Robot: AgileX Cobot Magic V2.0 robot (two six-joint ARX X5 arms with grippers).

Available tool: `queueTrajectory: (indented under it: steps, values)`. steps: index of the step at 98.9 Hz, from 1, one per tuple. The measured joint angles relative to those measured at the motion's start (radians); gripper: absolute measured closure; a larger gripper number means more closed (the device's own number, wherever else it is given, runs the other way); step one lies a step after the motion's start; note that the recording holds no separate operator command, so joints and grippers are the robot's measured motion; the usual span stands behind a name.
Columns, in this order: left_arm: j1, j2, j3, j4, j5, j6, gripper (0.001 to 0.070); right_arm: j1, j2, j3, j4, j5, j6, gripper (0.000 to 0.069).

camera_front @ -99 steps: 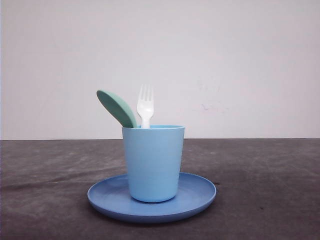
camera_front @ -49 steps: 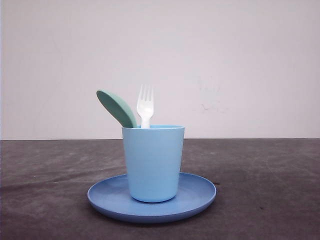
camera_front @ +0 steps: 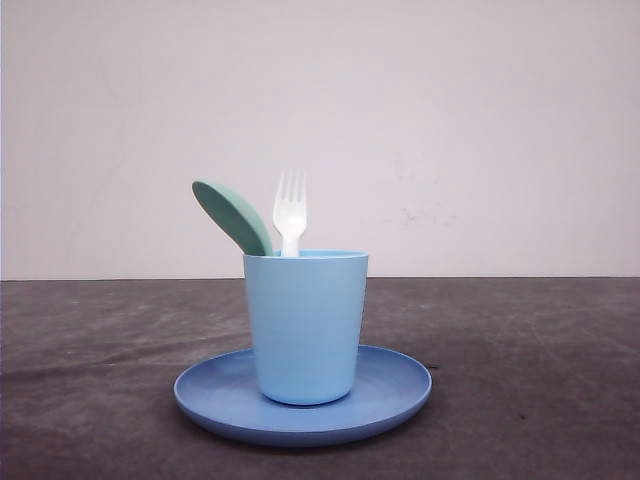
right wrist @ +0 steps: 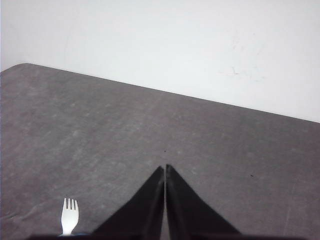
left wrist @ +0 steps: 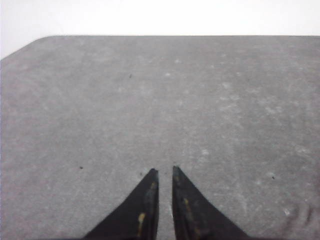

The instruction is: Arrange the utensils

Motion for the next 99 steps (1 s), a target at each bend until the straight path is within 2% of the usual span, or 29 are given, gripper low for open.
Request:
queueTrajectory:
  steps: [17,99]
  values:
    - [0.0,0.0,0.0,0.0,0.021,0.016,0.0685,0.0,0.0,0.0,0.0,0.0,0.0,0.0687]
    - [0.0,0.0,0.0,0.001,0.021,0.017,0.0685,0.0,0.0,0.0,0.0,0.0,0.0,0.0687]
